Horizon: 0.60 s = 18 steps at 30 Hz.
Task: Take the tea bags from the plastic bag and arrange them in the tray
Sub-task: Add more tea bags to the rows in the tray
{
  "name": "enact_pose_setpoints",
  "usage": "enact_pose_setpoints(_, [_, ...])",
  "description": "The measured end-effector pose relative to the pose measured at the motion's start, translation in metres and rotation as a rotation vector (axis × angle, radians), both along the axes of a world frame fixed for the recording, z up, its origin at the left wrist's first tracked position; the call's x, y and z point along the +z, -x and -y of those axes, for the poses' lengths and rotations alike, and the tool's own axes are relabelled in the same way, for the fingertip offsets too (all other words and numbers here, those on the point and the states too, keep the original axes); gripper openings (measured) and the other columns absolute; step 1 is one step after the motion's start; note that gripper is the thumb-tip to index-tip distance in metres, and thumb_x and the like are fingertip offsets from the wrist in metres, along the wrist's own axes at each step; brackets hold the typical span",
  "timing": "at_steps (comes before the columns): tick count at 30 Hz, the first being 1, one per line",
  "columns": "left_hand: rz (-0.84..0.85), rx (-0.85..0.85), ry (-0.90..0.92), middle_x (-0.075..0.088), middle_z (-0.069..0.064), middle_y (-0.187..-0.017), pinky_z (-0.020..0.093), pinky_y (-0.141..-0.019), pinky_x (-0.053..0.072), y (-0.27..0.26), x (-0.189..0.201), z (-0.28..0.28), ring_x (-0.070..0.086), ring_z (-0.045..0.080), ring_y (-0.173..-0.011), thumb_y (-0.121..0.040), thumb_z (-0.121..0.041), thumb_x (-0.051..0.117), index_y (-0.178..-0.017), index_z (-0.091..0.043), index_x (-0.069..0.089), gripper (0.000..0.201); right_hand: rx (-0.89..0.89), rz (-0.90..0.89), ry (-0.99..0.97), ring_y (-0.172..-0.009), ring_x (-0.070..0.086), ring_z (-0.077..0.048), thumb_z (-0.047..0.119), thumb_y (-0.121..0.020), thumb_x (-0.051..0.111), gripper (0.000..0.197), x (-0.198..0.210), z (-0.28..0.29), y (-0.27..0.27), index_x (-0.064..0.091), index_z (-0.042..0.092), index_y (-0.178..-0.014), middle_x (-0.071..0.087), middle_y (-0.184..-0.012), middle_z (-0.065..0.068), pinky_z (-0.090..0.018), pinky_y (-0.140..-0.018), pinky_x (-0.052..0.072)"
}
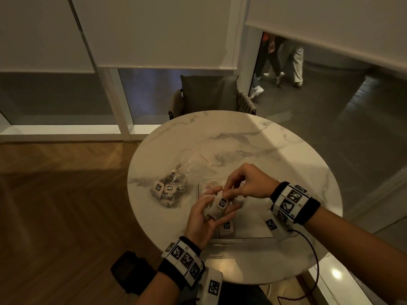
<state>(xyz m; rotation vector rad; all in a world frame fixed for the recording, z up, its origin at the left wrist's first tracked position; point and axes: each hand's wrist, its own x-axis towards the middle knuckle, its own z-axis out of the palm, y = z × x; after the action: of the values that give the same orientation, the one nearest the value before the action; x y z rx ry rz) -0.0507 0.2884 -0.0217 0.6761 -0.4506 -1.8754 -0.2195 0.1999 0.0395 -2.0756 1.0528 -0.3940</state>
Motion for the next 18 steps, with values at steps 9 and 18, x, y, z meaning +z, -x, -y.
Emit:
enact_pose_setpoints(9, [-0.017, -0.004, 0.015, 0.065, 0.027, -0.122, 0.038, -0.076, 0.061, -0.002, 0.003, -0.001, 0.067, 0.045, -0.103, -0.089, -0.027, 0.058, -0.124, -0.007, 0.054, 0.04, -0.061, -0.034, 0.014, -0.064, 0.066, -0.011, 0.029, -0.066, 0.09, 0.018, -0.004, -0.003, -0.005, 0.079, 0.019, -0.076, 0.075, -0.074, 0.003, -0.03, -0.066, 0.056])
enact_pose_setpoints(18, [0.11, 0.073, 0.096, 0.072, 0.019, -0.112, 0.042, -0.091, 0.057, 0.001, -0.002, -0.002, 0.07, 0.034, -0.102, -0.092, -0.031, 0.048, -0.12, -0.006, 0.059, 0.039, -0.065, 0.146, -0.202, -0.049, 0.061, -0.017, 0.011, -0.071, 0.085, 0.011, 0.012, 0.0, 0.002, 0.076, 0.007, -0.075, 0.072, -0.068, -0.013, -0.024, -0.049, 0.05])
